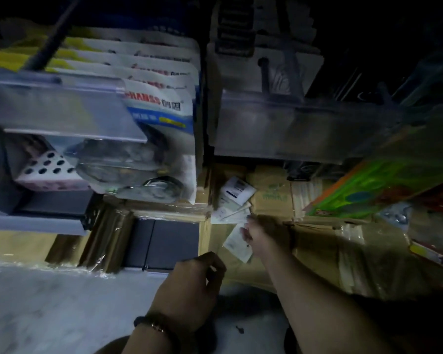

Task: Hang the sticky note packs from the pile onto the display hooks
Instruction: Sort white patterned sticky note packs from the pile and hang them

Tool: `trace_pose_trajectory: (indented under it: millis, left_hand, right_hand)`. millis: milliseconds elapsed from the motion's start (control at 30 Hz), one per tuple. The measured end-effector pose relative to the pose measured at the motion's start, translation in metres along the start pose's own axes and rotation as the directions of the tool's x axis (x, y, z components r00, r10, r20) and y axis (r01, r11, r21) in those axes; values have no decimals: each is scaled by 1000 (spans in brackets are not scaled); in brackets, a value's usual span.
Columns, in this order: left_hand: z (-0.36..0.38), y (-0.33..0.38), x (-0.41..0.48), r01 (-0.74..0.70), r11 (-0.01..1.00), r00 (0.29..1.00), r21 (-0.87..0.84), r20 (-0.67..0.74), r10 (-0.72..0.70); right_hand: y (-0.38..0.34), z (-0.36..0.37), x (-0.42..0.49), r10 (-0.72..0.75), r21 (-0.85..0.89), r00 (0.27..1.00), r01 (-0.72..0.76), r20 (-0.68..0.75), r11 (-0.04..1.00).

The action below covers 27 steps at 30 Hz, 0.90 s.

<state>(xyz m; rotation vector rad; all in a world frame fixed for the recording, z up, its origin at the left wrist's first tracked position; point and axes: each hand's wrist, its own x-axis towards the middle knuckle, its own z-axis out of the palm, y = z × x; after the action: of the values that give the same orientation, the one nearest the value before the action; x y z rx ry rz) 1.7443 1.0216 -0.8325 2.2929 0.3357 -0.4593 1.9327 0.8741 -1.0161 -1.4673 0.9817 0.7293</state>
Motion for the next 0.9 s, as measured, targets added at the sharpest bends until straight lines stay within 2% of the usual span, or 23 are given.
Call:
trace_pose_trajectory:
  millis: [100, 233, 400, 567, 767, 900]
  left_hand:
    - [-1, 1, 1, -10, 1000, 1000, -24, 5, 10]
    - [-1, 4, 1, -49, 999, 998, -12, 25, 49]
    - [-3, 4, 3, -53, 996, 998, -72, 16, 54]
    - [0, 0, 6, -22, 998, 1000, -53, 17, 23]
    - [18, 3, 7, 5, 997, 995, 74, 102, -13]
    - [30, 15, 4, 20, 998, 991, 58, 129, -27]
  right_hand:
    - [-5, 8, 11, 40, 48, 999, -40, 6, 998]
    - [-5, 10, 8, 6, 51, 1000, -5, -20, 999]
    - [-10, 12, -6, 28, -63, 998, -32, -60, 998]
    - [7, -6, -34, 52, -155, 998, -55, -18, 986]
    - [18, -60, -97, -194, 21, 977, 193, 87, 981]
    - [16, -98, -134, -352, 25, 931, 351, 98, 936]
